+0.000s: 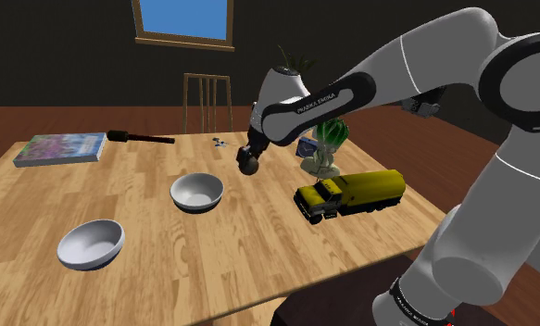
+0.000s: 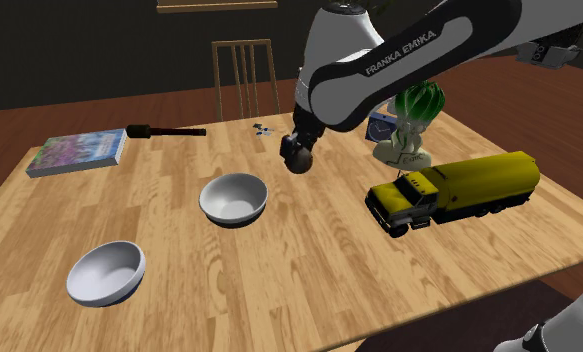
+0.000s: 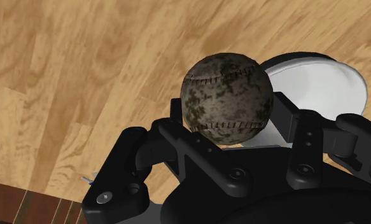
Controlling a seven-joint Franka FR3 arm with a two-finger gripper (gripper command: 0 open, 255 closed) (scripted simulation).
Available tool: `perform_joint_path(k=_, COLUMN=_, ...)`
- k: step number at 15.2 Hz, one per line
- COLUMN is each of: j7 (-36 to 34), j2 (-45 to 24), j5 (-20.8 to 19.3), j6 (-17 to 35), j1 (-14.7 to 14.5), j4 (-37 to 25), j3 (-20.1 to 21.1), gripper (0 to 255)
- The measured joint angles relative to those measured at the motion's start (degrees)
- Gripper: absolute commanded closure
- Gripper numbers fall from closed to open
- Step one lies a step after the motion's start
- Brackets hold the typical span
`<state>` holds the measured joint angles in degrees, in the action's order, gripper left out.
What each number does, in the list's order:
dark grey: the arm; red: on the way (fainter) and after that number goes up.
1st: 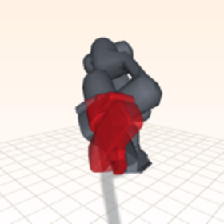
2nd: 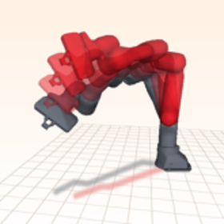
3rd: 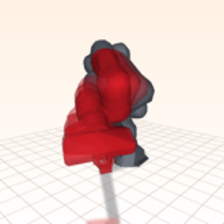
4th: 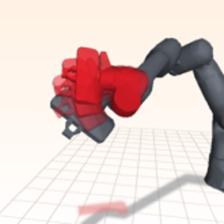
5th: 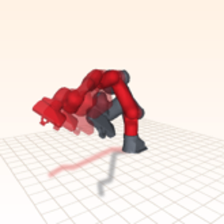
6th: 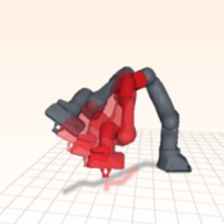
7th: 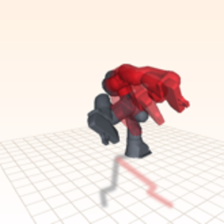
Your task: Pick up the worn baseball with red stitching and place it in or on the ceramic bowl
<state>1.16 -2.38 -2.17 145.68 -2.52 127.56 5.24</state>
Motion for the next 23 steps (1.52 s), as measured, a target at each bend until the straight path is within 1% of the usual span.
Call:
perform_joint_path(k=6, j7=-7.9, j2=-8.8, j5=-4.0, j6=-4.0, j1=-3.7, j4=-12.4, j3=1.9, gripper=255)
perform_joint_path(k=13, j7=-14.6, j2=-19.6, j5=-7.3, j6=-10.9, j1=-8.7, j4=-29.5, j3=2.7, gripper=255)
perform_joint_path(k=15, j7=-15.2, j2=-21.1, j5=-7.7, j6=-10.6, j1=-9.1, j4=-30.7, j3=2.6, gripper=255)
perform_joint_path(k=23, j7=-16.4, j2=-24.1, j5=-8.9, j6=-5.8, j1=-9.6, j4=-28.9, j3=2.0, gripper=255)
